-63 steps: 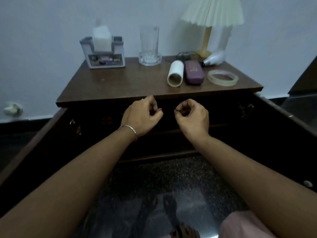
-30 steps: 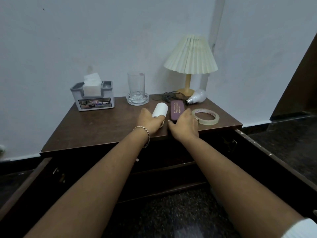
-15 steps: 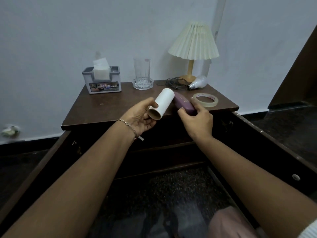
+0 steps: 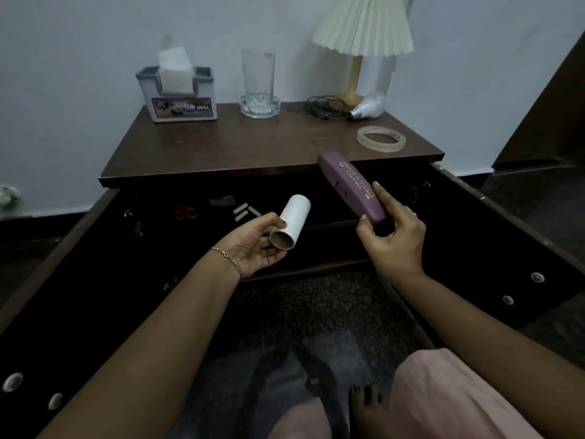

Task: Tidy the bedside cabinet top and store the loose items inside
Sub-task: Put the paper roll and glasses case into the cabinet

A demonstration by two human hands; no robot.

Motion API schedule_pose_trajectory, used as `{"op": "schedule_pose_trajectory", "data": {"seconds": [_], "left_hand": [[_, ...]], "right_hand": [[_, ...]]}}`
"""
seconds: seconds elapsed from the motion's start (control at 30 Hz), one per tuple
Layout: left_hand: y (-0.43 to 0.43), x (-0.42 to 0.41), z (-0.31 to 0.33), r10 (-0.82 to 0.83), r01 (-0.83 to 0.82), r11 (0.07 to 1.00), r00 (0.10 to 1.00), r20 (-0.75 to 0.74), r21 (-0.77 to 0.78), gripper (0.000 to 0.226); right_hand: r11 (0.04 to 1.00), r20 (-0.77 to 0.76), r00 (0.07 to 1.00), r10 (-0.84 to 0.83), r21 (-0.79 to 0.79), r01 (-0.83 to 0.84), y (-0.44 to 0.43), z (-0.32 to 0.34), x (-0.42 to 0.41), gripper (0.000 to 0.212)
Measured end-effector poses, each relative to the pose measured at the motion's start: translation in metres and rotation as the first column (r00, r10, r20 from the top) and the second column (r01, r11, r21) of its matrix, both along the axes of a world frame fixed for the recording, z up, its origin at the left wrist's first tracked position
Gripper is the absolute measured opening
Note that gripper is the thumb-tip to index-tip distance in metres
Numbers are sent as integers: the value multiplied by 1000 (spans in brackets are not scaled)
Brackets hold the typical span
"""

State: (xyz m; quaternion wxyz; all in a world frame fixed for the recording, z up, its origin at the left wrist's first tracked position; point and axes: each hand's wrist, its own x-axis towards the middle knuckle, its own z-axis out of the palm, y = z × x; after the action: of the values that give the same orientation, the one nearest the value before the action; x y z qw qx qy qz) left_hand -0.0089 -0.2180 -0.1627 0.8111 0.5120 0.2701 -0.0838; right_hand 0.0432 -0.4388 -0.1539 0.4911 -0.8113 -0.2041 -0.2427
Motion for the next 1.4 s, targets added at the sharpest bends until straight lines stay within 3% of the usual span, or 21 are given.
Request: {"op": "schedule_pose_trajectory", "data": {"seconds": [0.1,0.27,0.6,0.77,0.9,1.07,1.27,1.4], "left_hand": [[-3,6,-20,45,-45,999,999,-2,8,14],[-7,22,-43,81,-82,996,996,28,30,21],[-26,53,-61,134,-165,948,982,132,272,18],[-19,90,-64,182,-266,880,954,238,394,76],[-11,121,-61,161,-269,826,955,249,496,66],[-2,160,-63,36,-153,681,984,176,716,52],[5,185,-73,-32,-77,289,995,90,954,55],[9,198,-74,-78,-95,173,991,110,980,57]], "right_hand": [[999,16,1000,17,-51,-17,-7,-20,-1,61],[974,-50,998,48,-219,-58,-12,-58,6,66],[963,-165,986,-38,-271,-8,2,-87,42,63],[961,-169,985,-32,-276,-16,18,-103,87,55],[952,-168,986,-23,-305,-30,34,-107,113,53],[925,-129,991,-35,-380,-17,53,-99,148,57],[887,-202,973,-111,-463,5,67,-101,181,58],[850,-213,965,-153,-527,18,81,-99,195,54]]}}
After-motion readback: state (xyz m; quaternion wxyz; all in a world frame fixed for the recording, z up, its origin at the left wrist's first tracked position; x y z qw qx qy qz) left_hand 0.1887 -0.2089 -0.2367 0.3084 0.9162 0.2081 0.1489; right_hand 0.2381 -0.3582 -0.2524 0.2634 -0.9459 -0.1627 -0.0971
